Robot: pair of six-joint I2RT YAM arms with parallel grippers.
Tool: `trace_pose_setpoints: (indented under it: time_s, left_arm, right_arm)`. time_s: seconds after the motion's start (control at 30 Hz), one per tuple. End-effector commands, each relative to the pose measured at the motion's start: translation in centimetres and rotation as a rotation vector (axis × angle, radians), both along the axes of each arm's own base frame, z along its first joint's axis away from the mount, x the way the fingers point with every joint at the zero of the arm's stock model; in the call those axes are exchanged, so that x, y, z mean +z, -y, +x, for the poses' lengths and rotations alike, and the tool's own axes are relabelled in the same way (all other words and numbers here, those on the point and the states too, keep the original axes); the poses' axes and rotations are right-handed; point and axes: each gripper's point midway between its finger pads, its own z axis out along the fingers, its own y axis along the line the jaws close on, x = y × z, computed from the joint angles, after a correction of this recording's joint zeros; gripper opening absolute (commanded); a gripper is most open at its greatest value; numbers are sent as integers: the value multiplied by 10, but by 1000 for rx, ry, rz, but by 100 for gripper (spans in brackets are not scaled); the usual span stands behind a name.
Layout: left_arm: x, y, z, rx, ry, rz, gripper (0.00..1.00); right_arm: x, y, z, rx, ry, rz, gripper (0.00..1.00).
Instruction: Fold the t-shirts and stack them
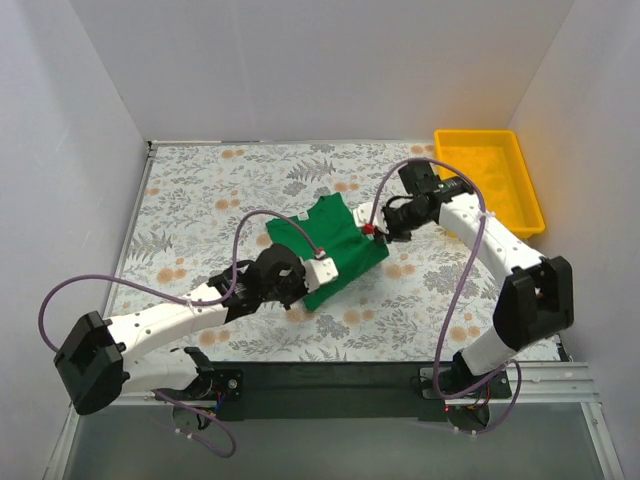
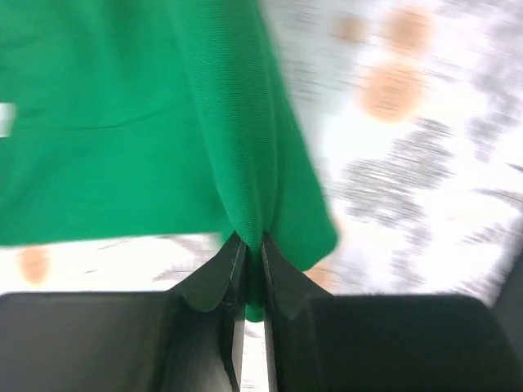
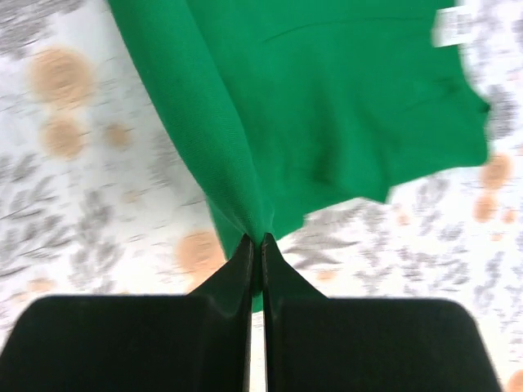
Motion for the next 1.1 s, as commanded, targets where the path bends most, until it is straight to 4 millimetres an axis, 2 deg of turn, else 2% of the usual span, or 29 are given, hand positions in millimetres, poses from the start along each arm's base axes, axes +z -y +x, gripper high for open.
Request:
trace_pose_setpoints:
  time_s: [0.0, 0.03, 0.07, 0.1, 0.13, 0.17, 0.2, 0.23, 0.27, 0.3, 0.33, 0.37, 0.43, 0.47, 0.5, 0.7, 0.9, 0.93, 0.97, 1.0, 1.03, 1.07]
  left_arm:
    - [45, -8, 61, 64, 219, -75, 0]
    - [45, -18, 81, 102, 243, -59, 0]
    - [46, -22, 92, 122, 258, -57, 0]
    - [51, -22, 106, 142, 293, -73, 0]
    - [46, -32, 124, 184, 299, -60, 0]
    - [53, -33, 138, 207, 332, -87, 0]
    - [53, -36, 149, 228, 343, -96, 0]
    - [46, -47, 165, 275, 337, -81, 0]
    - [46, -51, 174, 301, 342, -84, 0]
    - [49, -53, 184, 327, 363, -101, 0]
    - [42, -63, 196, 369, 362, -85, 0]
    - [45, -65, 204, 387, 384, -100, 0]
    - [32, -73, 215, 410, 362, -81, 0]
    - [31, -72, 220, 407, 356, -83, 0]
    - [22, -72, 223, 408, 338, -71, 0]
    - [10, -83, 241, 465, 312, -78, 0]
    - [-2, -90, 245, 495, 281, -73, 0]
    - [-1, -92, 248, 513, 278, -80, 0]
    - [-1, -92, 250, 527, 276, -81, 7]
    - [-6, -94, 253, 548, 266, -76, 17]
    - [3, -103, 266, 629, 299, -66, 31]
    - [4, -108, 271, 698, 280, -81, 52]
  right_arm:
    - [18, -19, 43, -74, -17, 44, 1]
    - [33, -27, 60, -93, 6, 66, 1]
    - [22, -33, 72, -104, -27, 59, 1]
    - [23, -38, 82, -115, -32, 65, 1]
    - [41, -46, 100, -125, 9, 93, 1]
    - [28, -52, 110, -153, -41, 92, 1]
    - [29, -57, 119, -168, -48, 103, 1]
    - [33, -63, 131, -190, -49, 120, 1]
    - [52, -72, 147, -197, -14, 159, 1]
    - [39, -77, 158, -238, -58, 160, 1]
    - [42, -83, 171, -258, -38, 184, 1]
    - [41, -89, 186, -276, -29, 196, 1]
    - [38, -96, 198, -307, -37, 218, 1]
    - [34, -101, 208, -315, -29, 232, 1]
    - [30, -103, 210, -320, -38, 234, 1]
    - [1, -109, 226, -365, -37, 237, 1]
    - [-4, -114, 237, -422, -33, 266, 1]
    - [-3, -115, 244, -441, -11, 272, 1]
    - [-5, -116, 247, -477, -23, 277, 4]
    - [-6, -119, 249, -508, -29, 282, 10]
    - [-1, -123, 262, -551, 10, 317, 47]
    - [-6, -121, 268, -659, -5, 315, 64]
